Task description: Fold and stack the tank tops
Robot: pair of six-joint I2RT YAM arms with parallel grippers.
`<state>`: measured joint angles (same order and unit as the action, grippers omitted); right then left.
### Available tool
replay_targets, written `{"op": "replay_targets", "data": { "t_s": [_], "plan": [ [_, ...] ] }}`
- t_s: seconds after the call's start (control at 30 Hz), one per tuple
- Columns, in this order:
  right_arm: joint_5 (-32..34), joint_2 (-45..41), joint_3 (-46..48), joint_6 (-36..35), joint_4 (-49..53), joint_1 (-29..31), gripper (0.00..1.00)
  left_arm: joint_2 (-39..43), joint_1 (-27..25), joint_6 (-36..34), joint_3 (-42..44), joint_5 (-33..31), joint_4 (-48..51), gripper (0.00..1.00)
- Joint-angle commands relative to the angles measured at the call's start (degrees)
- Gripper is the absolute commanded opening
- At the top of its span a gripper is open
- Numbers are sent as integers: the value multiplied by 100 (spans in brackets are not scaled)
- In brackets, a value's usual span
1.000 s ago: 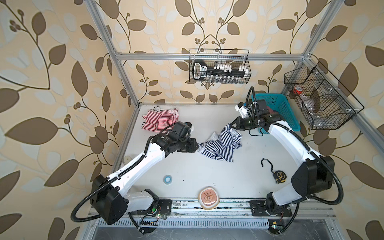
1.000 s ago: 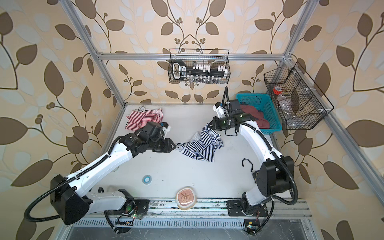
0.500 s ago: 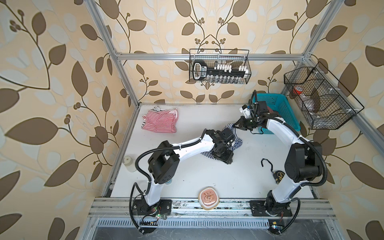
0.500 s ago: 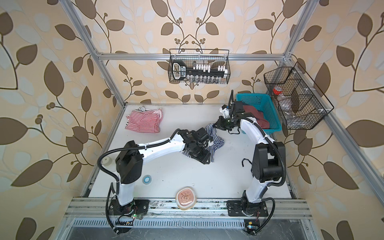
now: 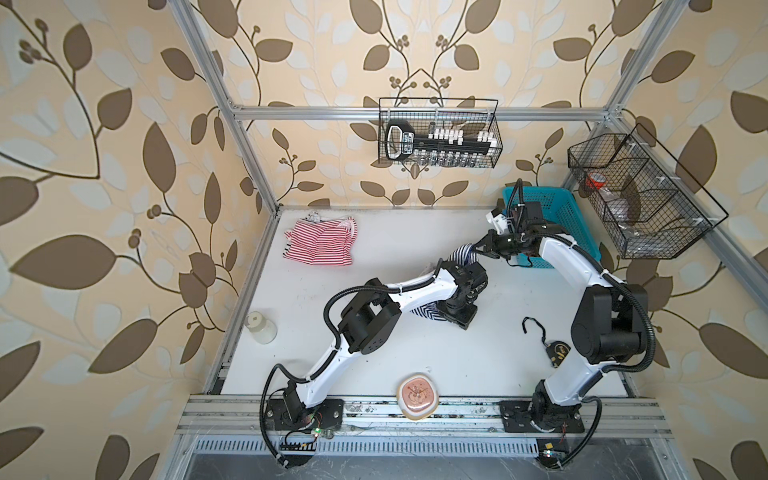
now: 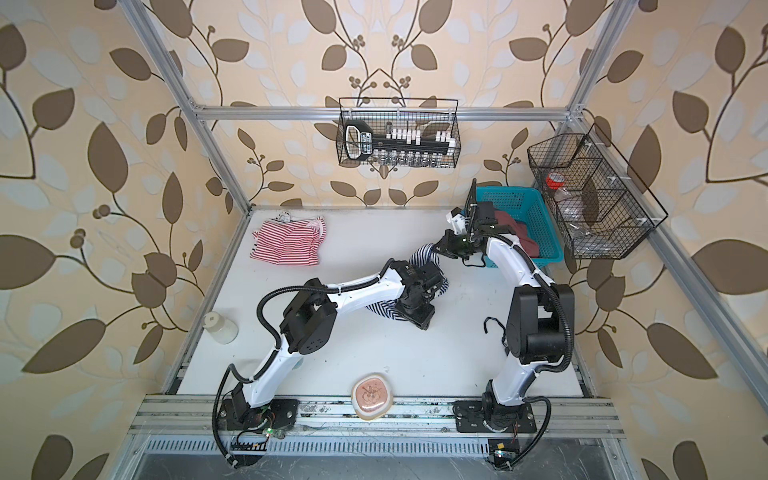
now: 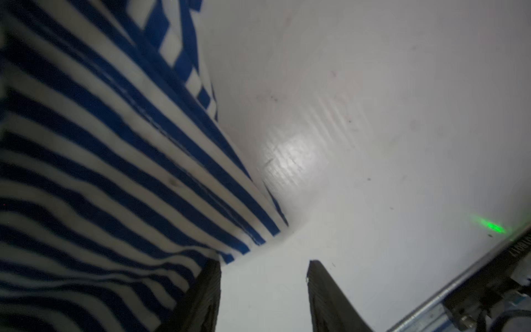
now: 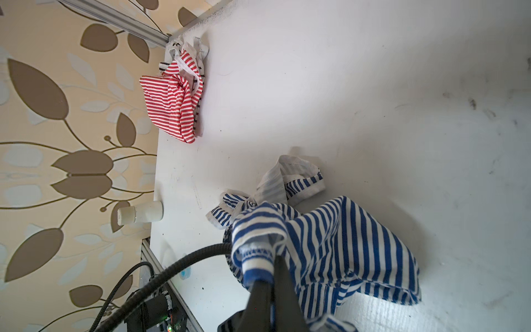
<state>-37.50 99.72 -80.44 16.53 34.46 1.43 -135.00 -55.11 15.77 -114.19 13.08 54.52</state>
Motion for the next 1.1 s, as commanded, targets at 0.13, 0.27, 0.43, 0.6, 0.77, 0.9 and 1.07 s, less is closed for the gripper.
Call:
{"op": "replay_targets", "data": {
  "t_s": [0.13,0.27,0.43,0.6,0.77,0.9,1.07],
  "plan": [
    [-188,-155,235,-6,-114,-71,0,-145,-21,239,-244,-480,259,43],
    [-214,-181,275,-1,-120,-112,0,-263,-20,199,-184,-440,369,32],
    [-223,-264,301,-8,-120,-167,0,-351,-21,179,-71,-394,429,14],
    [-231,-389,327,-17,-89,-229,0,-197,-2,67,33,-642,505,0],
    [-255,-523,338,-37,-36,-231,0,453,343,-57,1019,-1126,508,0],
    [-252,-652,424,-45,-33,-231,0,1343,747,21,2116,-1248,149,0],
    [-275,-773,592,-52,-47,-231,0,2177,923,85,2630,-1458,43,0]
  ]
}}
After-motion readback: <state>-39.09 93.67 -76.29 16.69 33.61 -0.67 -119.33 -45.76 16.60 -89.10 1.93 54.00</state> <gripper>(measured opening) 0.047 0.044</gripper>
